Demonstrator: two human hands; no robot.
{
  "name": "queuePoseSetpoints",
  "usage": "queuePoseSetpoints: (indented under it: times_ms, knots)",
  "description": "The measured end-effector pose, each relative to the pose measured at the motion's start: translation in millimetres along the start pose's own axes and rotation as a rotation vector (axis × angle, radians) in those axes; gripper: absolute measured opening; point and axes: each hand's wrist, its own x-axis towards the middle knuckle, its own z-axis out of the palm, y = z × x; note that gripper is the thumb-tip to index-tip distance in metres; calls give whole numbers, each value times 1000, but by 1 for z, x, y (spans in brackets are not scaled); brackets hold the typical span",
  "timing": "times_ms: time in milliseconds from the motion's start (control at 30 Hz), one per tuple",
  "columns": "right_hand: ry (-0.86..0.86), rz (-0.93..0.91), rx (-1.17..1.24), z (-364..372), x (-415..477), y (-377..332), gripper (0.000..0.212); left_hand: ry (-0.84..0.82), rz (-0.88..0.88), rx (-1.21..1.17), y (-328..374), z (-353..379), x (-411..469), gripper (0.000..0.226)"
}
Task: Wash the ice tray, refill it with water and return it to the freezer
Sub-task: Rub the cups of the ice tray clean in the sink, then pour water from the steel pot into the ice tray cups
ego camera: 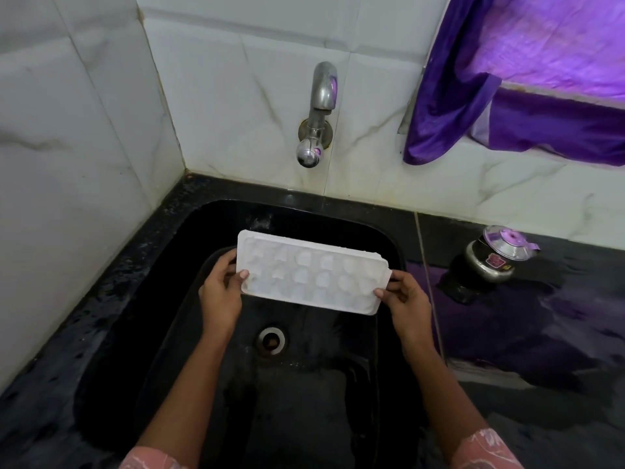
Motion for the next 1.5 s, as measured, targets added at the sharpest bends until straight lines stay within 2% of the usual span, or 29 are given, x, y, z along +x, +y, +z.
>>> queuePoseSetpoints:
  times_ms: [133, 333, 500, 733, 1100, 1500]
  knots:
    - [29, 46, 45, -15, -3, -1, 33, -4, -6, 82, 4, 13, -14, 44]
    - [124, 124, 127, -52, -8, -3, 26, -37, -21, 79, 20, 41, -46, 39]
    - [201, 185, 121, -93, -14, 5, 26, -86, -93, -25, 28, 74, -74, 36]
    - [326, 257, 34, -161, -13, 30, 28, -198, -160, -42, 23, 127, -116, 34]
    - [365, 295, -148, -228, -3, 54, 27, -219, -235, -85, 21, 190, -162, 31]
    - [325, 319, -244, -241, 10, 57, 25, -238, -209, -71, 20, 202, -168, 29]
